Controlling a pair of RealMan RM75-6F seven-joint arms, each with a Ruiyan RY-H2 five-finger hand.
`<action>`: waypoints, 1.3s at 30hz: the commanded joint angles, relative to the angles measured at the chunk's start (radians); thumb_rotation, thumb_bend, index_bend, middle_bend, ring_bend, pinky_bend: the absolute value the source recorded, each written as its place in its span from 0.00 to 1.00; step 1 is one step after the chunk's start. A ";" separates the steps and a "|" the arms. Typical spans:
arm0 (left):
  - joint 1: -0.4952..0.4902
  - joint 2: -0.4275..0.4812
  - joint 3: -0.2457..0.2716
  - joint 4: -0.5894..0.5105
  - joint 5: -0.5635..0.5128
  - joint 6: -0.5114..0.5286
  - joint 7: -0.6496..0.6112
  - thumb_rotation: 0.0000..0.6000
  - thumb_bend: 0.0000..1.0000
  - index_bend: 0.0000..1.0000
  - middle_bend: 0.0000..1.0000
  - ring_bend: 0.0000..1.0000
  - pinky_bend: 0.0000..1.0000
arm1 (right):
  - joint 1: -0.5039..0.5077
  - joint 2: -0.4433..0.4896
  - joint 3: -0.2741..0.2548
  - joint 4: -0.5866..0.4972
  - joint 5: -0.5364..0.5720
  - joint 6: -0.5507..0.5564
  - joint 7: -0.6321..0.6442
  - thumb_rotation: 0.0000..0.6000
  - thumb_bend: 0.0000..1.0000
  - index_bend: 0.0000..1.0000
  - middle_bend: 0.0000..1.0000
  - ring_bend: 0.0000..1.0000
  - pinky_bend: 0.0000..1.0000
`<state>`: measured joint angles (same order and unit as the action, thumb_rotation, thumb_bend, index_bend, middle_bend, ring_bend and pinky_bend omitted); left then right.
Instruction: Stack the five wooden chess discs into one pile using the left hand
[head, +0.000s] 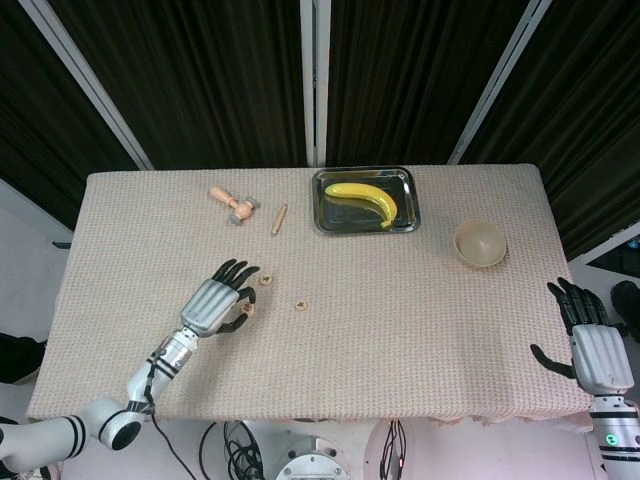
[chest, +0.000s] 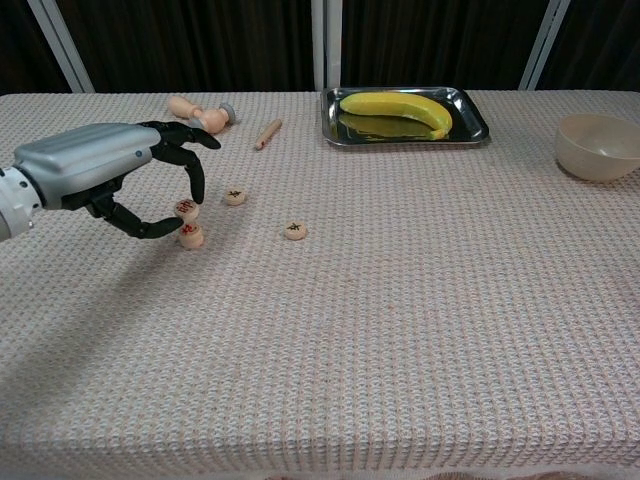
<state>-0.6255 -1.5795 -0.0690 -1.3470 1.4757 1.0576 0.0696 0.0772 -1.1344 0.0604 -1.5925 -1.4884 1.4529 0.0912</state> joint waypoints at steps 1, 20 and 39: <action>-0.001 -0.010 0.001 0.016 -0.008 -0.007 -0.012 1.00 0.35 0.49 0.08 0.00 0.00 | 0.001 -0.001 0.000 0.001 0.002 -0.002 -0.002 1.00 0.16 0.00 0.00 0.00 0.00; -0.001 -0.065 0.020 0.097 0.006 -0.003 -0.034 1.00 0.35 0.48 0.09 0.00 0.00 | -0.002 0.003 0.001 0.000 0.002 0.002 0.003 1.00 0.16 0.00 0.00 0.00 0.00; 0.000 -0.073 0.023 0.115 0.011 0.007 -0.043 1.00 0.35 0.43 0.09 0.00 0.00 | 0.000 0.009 0.000 -0.004 0.006 -0.007 0.002 1.00 0.16 0.00 0.00 0.00 0.00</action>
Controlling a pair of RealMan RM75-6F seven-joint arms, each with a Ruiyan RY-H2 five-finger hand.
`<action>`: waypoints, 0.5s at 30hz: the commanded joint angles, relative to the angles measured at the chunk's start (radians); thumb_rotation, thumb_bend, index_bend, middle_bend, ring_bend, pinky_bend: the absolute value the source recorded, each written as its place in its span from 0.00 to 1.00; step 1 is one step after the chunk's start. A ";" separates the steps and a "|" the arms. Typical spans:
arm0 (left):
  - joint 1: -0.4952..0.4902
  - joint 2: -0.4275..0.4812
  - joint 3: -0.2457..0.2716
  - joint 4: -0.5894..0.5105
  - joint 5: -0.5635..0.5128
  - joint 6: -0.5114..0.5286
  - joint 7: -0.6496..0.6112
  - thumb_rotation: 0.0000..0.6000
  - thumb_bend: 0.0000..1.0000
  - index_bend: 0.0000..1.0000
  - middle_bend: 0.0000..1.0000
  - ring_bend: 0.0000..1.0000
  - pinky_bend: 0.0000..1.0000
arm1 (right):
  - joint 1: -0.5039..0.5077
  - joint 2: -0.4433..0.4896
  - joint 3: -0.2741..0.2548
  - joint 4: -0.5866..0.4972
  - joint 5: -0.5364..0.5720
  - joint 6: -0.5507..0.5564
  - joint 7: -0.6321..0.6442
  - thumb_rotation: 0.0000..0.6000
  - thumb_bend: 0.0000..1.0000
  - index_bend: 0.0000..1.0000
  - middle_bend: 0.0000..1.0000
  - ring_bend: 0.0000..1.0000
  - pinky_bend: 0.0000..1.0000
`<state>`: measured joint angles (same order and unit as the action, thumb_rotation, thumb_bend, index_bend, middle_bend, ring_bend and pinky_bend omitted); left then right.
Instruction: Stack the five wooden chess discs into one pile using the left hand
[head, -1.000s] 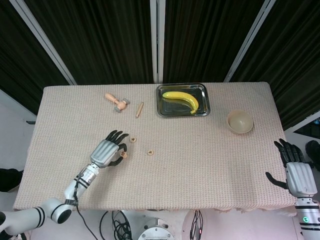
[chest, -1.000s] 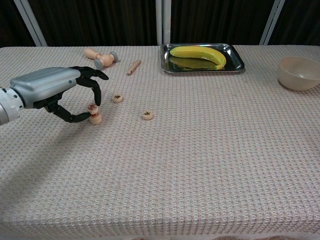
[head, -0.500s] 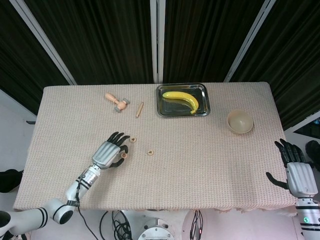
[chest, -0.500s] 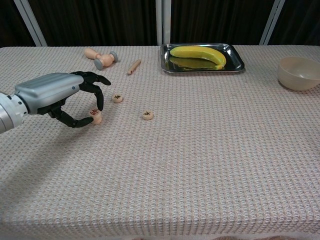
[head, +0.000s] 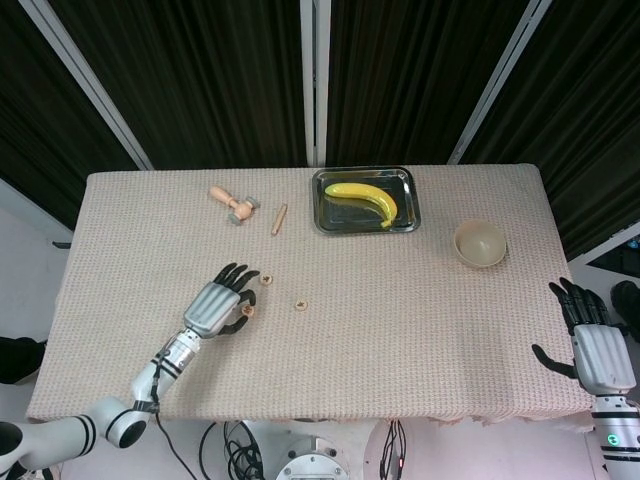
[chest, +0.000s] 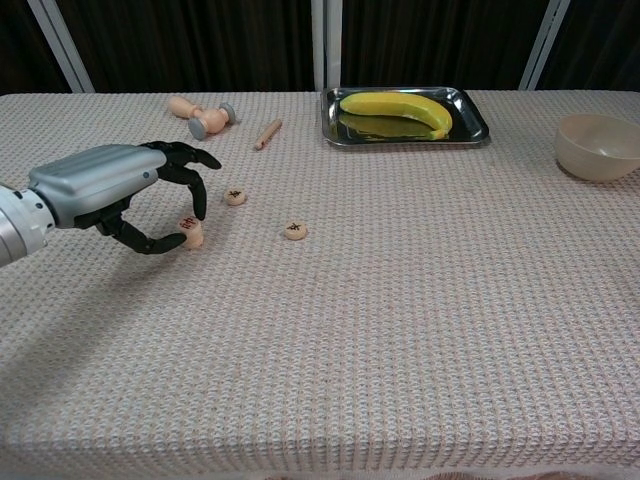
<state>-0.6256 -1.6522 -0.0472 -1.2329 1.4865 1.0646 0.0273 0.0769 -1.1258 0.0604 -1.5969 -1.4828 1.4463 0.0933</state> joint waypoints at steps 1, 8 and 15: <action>0.001 0.000 0.002 0.002 0.000 -0.001 -0.001 1.00 0.35 0.42 0.09 0.00 0.00 | 0.000 0.000 0.000 0.000 0.001 -0.002 0.000 1.00 0.16 0.00 0.00 0.00 0.00; 0.002 0.004 0.005 0.001 0.003 0.000 -0.007 1.00 0.35 0.35 0.09 0.00 0.00 | 0.002 -0.002 0.001 -0.001 0.006 -0.006 -0.005 1.00 0.16 0.00 0.00 0.00 0.00; 0.004 0.012 0.006 -0.008 0.004 0.003 -0.005 1.00 0.35 0.33 0.08 0.00 0.00 | 0.003 -0.004 0.001 0.000 0.006 -0.006 -0.008 1.00 0.16 0.00 0.00 0.00 0.00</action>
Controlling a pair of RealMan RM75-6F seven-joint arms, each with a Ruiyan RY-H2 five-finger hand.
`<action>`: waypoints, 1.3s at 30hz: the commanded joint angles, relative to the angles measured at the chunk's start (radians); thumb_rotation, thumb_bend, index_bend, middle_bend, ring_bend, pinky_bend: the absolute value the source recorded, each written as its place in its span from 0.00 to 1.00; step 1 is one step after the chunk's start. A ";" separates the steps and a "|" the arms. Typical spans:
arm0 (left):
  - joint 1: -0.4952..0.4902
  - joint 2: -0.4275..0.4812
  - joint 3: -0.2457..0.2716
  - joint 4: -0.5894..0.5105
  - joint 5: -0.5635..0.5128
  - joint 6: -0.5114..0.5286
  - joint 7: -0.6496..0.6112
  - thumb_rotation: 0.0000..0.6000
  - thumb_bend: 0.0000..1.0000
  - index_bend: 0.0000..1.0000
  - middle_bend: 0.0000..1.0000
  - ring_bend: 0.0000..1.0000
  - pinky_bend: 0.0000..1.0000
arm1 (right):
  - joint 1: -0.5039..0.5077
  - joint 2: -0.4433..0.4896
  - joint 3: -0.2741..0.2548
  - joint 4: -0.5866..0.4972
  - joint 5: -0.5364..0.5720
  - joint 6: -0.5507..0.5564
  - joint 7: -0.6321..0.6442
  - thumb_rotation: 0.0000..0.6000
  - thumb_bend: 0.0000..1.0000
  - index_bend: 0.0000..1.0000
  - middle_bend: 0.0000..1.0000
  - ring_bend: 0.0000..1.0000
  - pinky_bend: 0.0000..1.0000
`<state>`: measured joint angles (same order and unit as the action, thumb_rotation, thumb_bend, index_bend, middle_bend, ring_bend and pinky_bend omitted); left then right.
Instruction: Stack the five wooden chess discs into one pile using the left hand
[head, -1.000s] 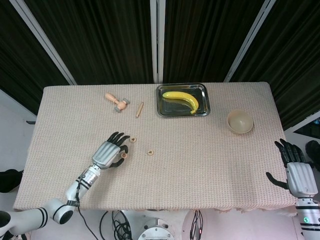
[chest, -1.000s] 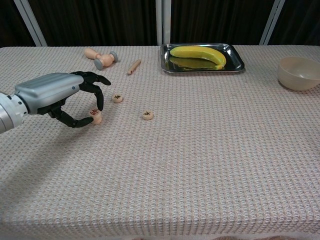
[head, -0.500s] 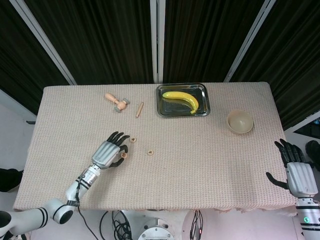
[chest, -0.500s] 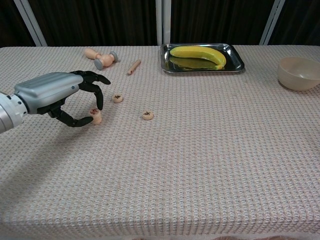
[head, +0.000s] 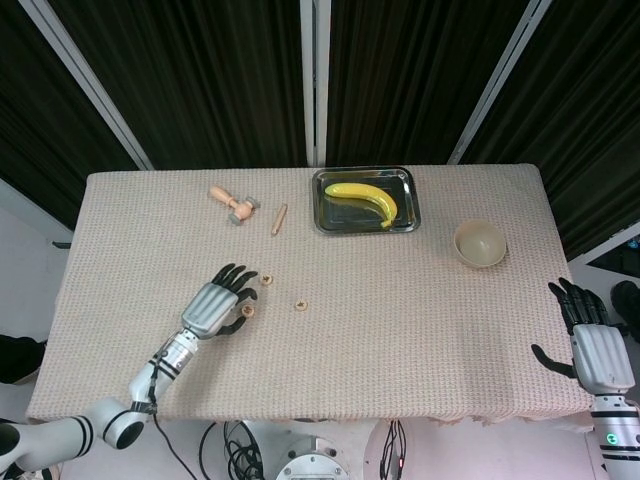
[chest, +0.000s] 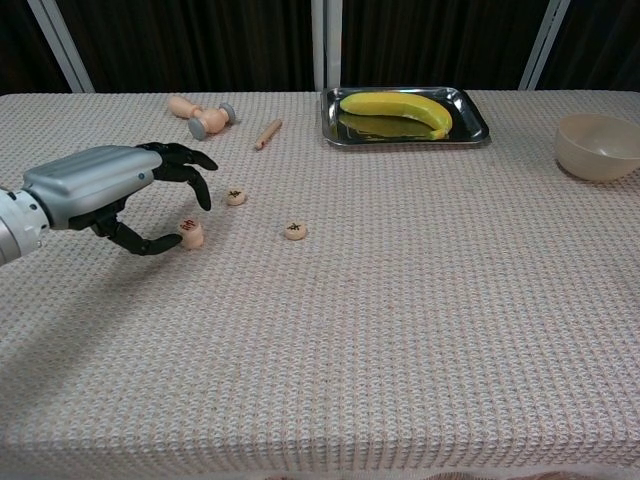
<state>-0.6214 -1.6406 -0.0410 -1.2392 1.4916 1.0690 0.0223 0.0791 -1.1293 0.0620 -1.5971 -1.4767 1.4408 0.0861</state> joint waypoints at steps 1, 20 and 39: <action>0.000 0.000 0.000 -0.002 -0.002 -0.003 -0.001 1.00 0.35 0.32 0.08 0.00 0.00 | 0.001 0.000 -0.001 0.000 -0.001 -0.001 -0.001 1.00 0.16 0.00 0.00 0.00 0.00; -0.009 -0.017 -0.007 0.013 -0.009 -0.016 -0.010 1.00 0.35 0.31 0.08 0.00 0.00 | 0.001 0.001 0.001 0.001 0.005 -0.004 0.002 1.00 0.16 0.00 0.00 0.00 0.00; -0.082 -0.097 -0.075 -0.123 -0.052 -0.066 0.157 1.00 0.33 0.32 0.08 0.00 0.00 | -0.001 0.000 0.002 0.006 0.003 0.001 0.013 1.00 0.16 0.00 0.00 0.00 0.00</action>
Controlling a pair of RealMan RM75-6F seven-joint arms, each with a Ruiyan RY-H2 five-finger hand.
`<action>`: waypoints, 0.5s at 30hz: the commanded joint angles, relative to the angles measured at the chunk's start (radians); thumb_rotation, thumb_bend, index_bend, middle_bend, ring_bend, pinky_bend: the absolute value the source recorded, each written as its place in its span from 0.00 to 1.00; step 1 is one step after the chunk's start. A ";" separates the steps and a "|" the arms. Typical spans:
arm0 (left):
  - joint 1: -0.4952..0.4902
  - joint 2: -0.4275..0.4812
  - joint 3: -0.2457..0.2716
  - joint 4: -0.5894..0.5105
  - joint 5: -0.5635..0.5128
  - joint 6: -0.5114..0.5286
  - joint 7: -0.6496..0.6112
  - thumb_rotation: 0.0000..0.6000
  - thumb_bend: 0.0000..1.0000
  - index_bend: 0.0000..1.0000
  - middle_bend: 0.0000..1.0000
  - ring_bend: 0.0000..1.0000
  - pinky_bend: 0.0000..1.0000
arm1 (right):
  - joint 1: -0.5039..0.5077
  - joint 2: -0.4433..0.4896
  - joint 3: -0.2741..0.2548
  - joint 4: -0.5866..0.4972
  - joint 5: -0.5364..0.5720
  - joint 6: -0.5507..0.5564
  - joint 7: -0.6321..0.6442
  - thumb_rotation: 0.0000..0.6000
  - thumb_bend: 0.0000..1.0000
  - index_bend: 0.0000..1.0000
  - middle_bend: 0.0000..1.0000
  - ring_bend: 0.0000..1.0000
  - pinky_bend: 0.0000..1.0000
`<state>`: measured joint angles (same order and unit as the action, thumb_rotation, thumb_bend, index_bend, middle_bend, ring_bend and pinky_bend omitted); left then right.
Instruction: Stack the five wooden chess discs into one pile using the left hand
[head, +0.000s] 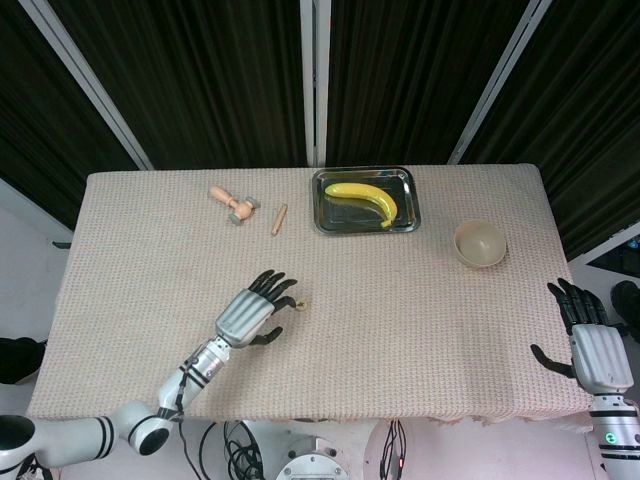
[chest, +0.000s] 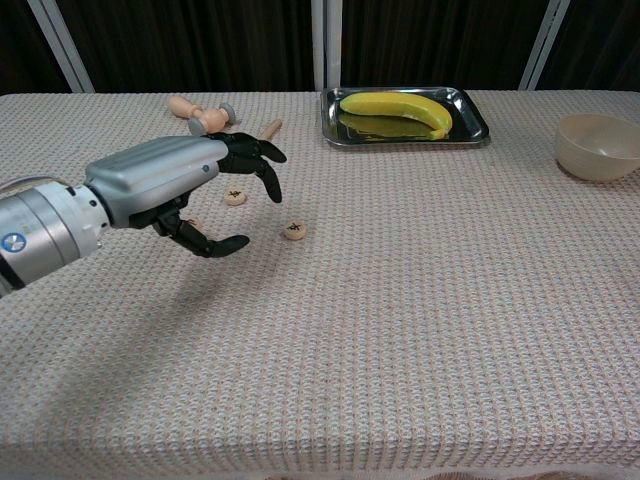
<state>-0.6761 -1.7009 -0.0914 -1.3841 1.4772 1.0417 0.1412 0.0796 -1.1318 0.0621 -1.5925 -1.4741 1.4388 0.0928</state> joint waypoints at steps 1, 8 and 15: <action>-0.035 -0.047 -0.031 0.029 -0.050 -0.052 0.049 1.00 0.33 0.32 0.08 0.00 0.00 | -0.002 0.003 0.002 0.002 0.001 0.003 0.009 1.00 0.16 0.00 0.00 0.00 0.00; -0.100 -0.103 -0.086 0.076 -0.173 -0.150 0.167 1.00 0.33 0.31 0.08 0.00 0.00 | -0.001 0.007 0.001 0.003 0.000 -0.002 0.023 1.00 0.16 0.00 0.00 0.00 0.00; -0.120 -0.137 -0.102 0.111 -0.227 -0.155 0.215 1.00 0.33 0.32 0.08 0.00 0.00 | -0.003 0.012 0.003 0.002 0.002 0.002 0.034 1.00 0.16 0.00 0.00 0.00 0.00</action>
<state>-0.7925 -1.8328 -0.1901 -1.2773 1.2569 0.8878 0.3507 0.0766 -1.1196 0.0648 -1.5901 -1.4726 1.4405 0.1266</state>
